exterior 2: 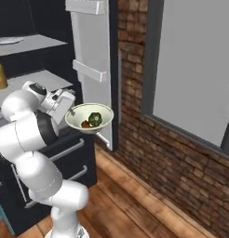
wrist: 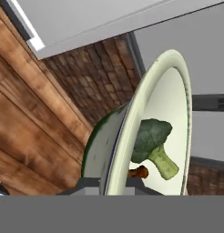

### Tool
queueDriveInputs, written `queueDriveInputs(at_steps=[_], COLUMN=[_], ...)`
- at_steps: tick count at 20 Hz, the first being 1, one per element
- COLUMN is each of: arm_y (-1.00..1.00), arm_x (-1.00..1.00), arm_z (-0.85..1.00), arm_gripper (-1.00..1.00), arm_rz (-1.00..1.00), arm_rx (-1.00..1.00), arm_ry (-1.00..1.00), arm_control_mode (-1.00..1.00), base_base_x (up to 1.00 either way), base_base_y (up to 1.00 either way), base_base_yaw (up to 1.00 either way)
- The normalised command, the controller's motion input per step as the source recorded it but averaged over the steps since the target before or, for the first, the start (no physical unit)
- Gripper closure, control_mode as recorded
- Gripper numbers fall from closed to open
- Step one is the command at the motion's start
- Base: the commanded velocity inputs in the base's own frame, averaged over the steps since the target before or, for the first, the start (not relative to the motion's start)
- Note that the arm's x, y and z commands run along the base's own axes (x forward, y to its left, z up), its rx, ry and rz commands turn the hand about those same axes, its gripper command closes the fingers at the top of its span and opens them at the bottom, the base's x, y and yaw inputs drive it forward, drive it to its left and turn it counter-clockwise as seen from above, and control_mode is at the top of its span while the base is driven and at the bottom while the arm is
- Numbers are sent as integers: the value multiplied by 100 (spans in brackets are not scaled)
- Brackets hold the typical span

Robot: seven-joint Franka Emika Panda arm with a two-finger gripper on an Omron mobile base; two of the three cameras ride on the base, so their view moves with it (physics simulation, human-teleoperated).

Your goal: Pick the chicken drumstick and broccoli from their plates and place them in the bowl. Then put the bowl in the fridge.

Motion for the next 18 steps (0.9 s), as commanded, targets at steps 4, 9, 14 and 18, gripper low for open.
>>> queueDriveInputs(at_steps=[4,9,14,18], arm_y=[0,0,0,0], arm_x=[0,0,0,0], arm_z=[0,0,0,0], arm_gripper=[100,100,100,100], arm_rz=[0,0,0,0], arm_rx=[0,0,0,0], arm_ry=[0,0,0,0], arm_control_mode=[100,100,100,100], base_base_x=[26,26,27,27], base_base_y=[-31,-35,-31,-27], base_base_yaw=[44,36,40,47])
